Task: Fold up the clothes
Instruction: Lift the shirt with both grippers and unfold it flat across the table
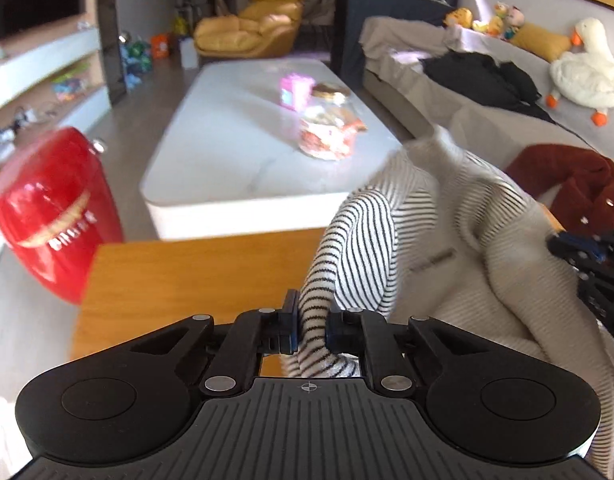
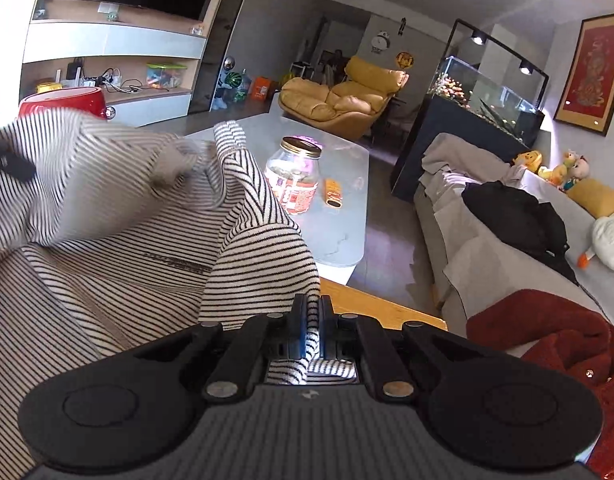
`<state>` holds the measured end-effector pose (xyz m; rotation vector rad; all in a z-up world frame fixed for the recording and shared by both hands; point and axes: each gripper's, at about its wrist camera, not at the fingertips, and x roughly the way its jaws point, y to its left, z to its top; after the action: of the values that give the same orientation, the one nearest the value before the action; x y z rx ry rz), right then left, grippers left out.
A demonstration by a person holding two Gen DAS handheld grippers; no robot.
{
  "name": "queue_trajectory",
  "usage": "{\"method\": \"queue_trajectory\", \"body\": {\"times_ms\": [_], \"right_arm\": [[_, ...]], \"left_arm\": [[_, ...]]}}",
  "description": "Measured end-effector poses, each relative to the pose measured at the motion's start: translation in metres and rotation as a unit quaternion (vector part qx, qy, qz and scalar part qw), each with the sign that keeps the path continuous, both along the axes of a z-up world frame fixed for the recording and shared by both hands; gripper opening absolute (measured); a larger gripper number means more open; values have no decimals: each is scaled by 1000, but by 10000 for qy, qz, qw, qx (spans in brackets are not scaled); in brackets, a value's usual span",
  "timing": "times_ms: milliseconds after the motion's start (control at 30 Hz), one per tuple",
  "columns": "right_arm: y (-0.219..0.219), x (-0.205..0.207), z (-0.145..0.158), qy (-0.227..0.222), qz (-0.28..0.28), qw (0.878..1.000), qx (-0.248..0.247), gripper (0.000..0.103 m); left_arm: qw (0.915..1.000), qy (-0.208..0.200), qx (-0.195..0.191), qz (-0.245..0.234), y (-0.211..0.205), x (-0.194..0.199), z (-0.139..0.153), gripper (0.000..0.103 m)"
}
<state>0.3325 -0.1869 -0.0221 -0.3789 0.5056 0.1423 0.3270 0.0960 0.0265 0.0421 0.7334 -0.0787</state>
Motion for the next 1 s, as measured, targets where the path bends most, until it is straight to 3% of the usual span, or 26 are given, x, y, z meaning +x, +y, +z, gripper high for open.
{"method": "queue_trajectory", "body": {"times_ms": [133, 267, 300, 333, 367, 400, 433, 467, 600, 733, 800, 867, 1000], "right_arm": [[-7, 8, 4, -24, -169, 9999, -21, 5], [-12, 8, 19, -72, -215, 9991, 368, 5], [-13, 7, 24, -104, -224, 9984, 506, 8], [-14, 7, 29, -31, -177, 9972, 728, 16], [-16, 8, 33, 110, -92, 9949, 1003, 22], [-17, 9, 37, 250, -8, 9915, 1276, 41], [-16, 9, 38, 380, 85, 9885, 1462, 53], [-14, 9, 37, 505, 185, 9858, 1593, 55], [7, -4, 21, 740, 501, 9868, 1353, 56], [21, -29, -1, 1073, 906, 9865, 847, 57], [20, -42, -12, 1241, 1027, 9838, 783, 57], [16, -56, -21, 1271, 1071, 9822, 876, 54], [12, -77, -15, 1495, 1124, 9772, 1005, 34]], "left_arm": [[9951, -421, 582, 682, 40, 8, 20, 9], [9941, -317, 218, 1015, 66, 6, 29, 13], [9953, -314, -2, 919, 67, 0, 32, 15], [9959, -309, -219, 817, 67, -6, 35, 18], [9967, -281, -399, 651, 63, -11, 35, 30], [9971, -231, -595, 414, 55, -18, 35, 42], [9969, -177, -744, 195, 47, -23, 32, 47], [9960, -94, -889, -63, 35, -26, 30, 54], [9855, 434, -1375, -894, -14, -26, -2, 59], [9765, 962, -1610, -1058, -37, -15, -43, 59], [9763, 968, -1598, -1093, -38, -19, -49, 58], [9760, 974, -1586, -1127, -39, -23, -54, 58], [9757, 1013, -1517, -1213, -39, -37, -60, 57]]}}
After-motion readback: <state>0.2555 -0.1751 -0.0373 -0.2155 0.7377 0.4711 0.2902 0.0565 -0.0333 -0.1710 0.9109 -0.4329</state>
